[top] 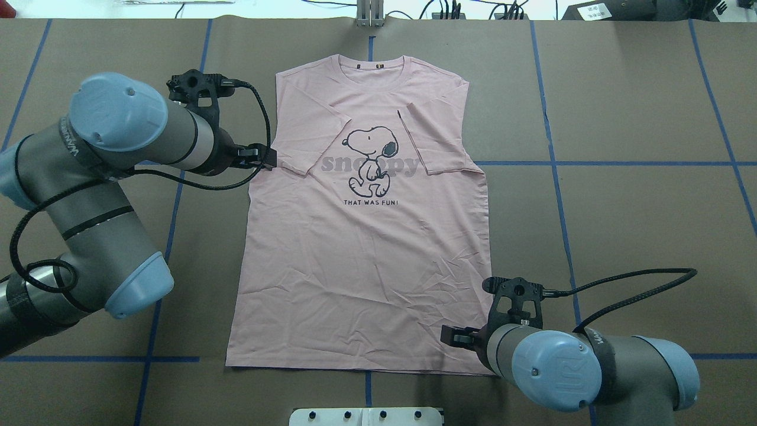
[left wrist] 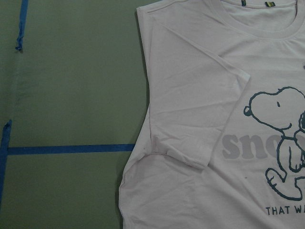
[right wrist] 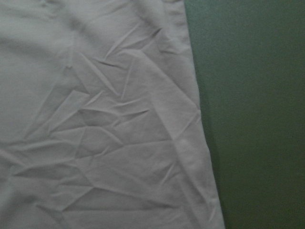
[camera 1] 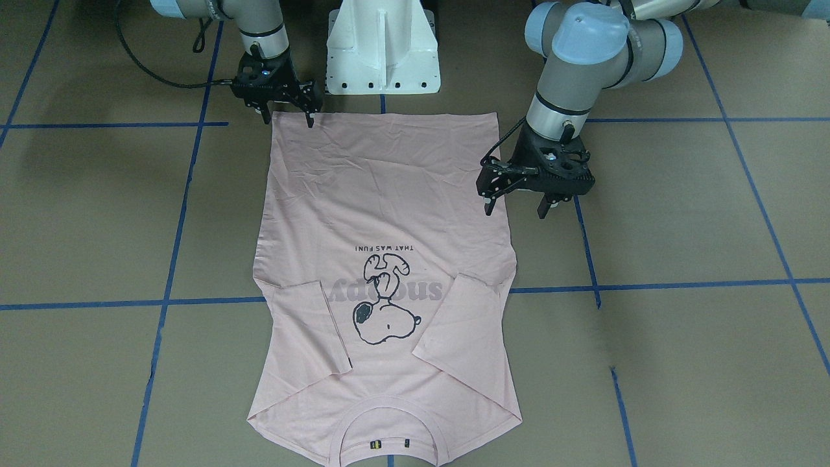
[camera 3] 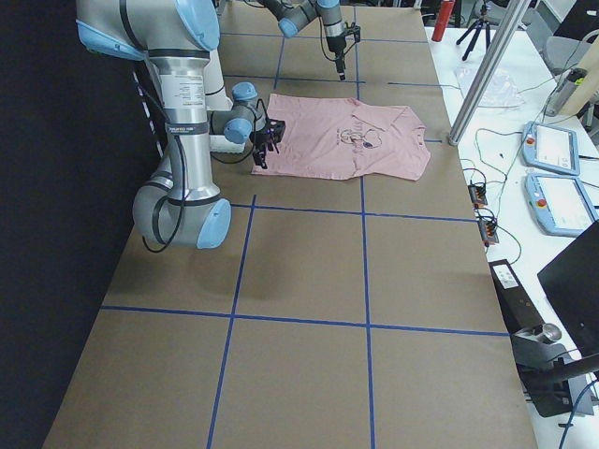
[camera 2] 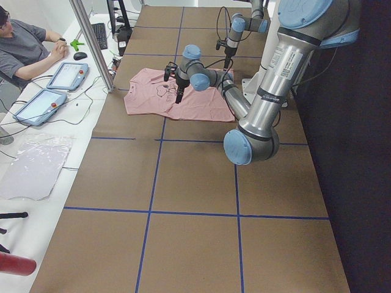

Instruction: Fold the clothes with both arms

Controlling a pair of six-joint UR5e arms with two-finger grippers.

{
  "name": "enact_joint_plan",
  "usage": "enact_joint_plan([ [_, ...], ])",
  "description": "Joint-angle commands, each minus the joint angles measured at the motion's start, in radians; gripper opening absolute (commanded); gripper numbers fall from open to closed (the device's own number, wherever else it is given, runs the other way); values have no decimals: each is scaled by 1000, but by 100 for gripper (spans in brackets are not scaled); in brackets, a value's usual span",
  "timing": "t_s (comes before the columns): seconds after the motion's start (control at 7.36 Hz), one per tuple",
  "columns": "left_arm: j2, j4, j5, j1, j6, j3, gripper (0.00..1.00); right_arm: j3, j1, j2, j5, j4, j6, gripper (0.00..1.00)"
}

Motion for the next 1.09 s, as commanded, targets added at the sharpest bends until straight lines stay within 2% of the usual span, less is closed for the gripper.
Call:
enact_joint_plan([
  [0.0,-6,-1,-1,1,-6,-1,100,-11,-4,-36,11,0,1,100],
  [0.81,-10,-1,-3,1,-6,5,100,-19,-39,-32,23,0,2,100],
  [0.95,-10,-1,-3,1,-6,5,100,-17,-44,-32,22,0,7,97],
])
